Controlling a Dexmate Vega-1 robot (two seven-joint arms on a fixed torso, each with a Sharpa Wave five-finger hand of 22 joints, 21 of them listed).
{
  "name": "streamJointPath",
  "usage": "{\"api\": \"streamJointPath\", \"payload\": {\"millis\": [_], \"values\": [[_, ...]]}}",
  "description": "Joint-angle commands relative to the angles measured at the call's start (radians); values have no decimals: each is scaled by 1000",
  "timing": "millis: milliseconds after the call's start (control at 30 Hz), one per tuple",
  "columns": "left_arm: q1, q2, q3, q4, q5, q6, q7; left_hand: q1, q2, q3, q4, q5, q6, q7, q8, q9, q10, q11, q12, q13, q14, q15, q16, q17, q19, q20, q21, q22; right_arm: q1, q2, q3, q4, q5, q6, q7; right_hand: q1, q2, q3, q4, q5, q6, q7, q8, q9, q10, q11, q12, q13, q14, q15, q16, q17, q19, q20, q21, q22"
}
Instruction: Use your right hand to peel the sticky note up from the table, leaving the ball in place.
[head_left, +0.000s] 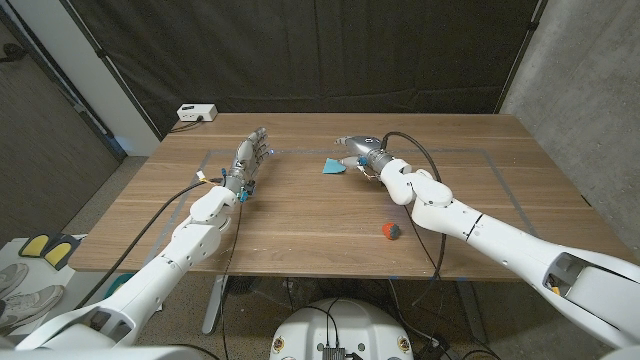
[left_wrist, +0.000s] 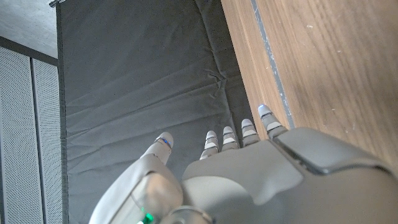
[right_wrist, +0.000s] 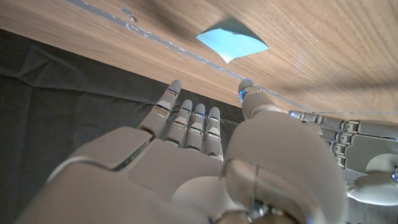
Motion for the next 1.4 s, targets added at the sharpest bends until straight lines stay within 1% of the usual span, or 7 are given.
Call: {"api": "streamJointPath", "payload": {"millis": [33, 433, 833, 1000, 1233, 1367, 1400], "values": [[-21, -10, 5, 33, -8, -18, -36, 6, 0, -2, -3, -4, 12, -7, 0, 3, 1, -2, 6, 5, 3, 0, -1, 2, 1, 12, -3, 4, 25, 22, -51, 26, -62, -56, 44, 39, -1, 11, 1, 7, 22, -4, 0, 3, 24, -2, 9, 2, 17, -34, 6, 3, 18, -7, 5, 3], [-30, -13, 5, 40, -7, -20, -39, -1, -7, -7, 0, -6, 17, -9, 0, 3, 3, 0, 6, 6, 3, -3, -1, 4, -1, 16, -6, 5, 33, 43, -79, 81, -78, -47, 26, 76, -18, 0, 7, 7, 68, -17, 6, 2, 71, -12, 14, 4, 51, -48, 14, 6, 42, -16, 7, 4], [-33, -11, 4, 31, -4, -19, -34, -24, -11, -19, 17, -3, 25, -10, -1, 4, 9, 5, 8, 7, 6, -5, 2, 8, 3, 22, -7, 6, 43, 61, -107, 162, -119, -19, -66, 194, -28, 15, 2, 14, 144, -49, 13, 2, 149, -35, 18, 6, 104, -85, 24, 10, 95, -40, 16, 4], [-32, -9, 3, 24, -4, -17, -31, -38, -15, -27, 29, -1, 27, -10, -2, 4, 11, 2, 8, 7, 6, -9, 2, 10, 4, 22, -8, 7, 48, 65, -116, 185, -131, -16, -82, 213, -38, 21, 4, 15, 169, -58, 17, 1, 173, -52, 20, 7, 124, -99, 25, 11, 110, -45, 19, 4], [-34, -10, 2, 21, -4, -16, -28, -45, -17, -32, 35, 1, 29, -13, -2, 4, 11, 1, 8, 7, 7, -10, 3, 10, 5, 22, -8, 8, 58, 77, -130, 236, -137, 11, -124, 218, -46, 23, 8, 16, 191, -65, 20, 1, 190, -52, 22, 7, 143, -107, 28, 12, 121, -46, 21, 5], [-30, -8, 0, 16, -3, -17, -25, -51, -20, -35, 39, 2, 30, -13, -2, 4, 10, 1, 7, 7, 7, -13, 2, 10, 5, 22, -9, 8, 63, 83, -135, 265, -137, 30, -155, 228, -55, 26, 11, 17, 231, -78, 29, 1, 223, -69, 25, 7, 170, -122, 33, 15, 139, -54, 24, 5], [-28, -7, 0, 13, -3, -16, -23, -51, -20, -36, 39, 2, 30, -13, -2, 4, 10, 0, 7, 7, 7, -13, 2, 11, 5, 22, -9, 8, 64, 84, -137, 271, -137, 34, -159, 229, -55, 27, 14, 18, 241, -82, 30, 1, 236, -85, 27, 8, 175, -128, 34, 16, 138, -54, 23, 5]]}}
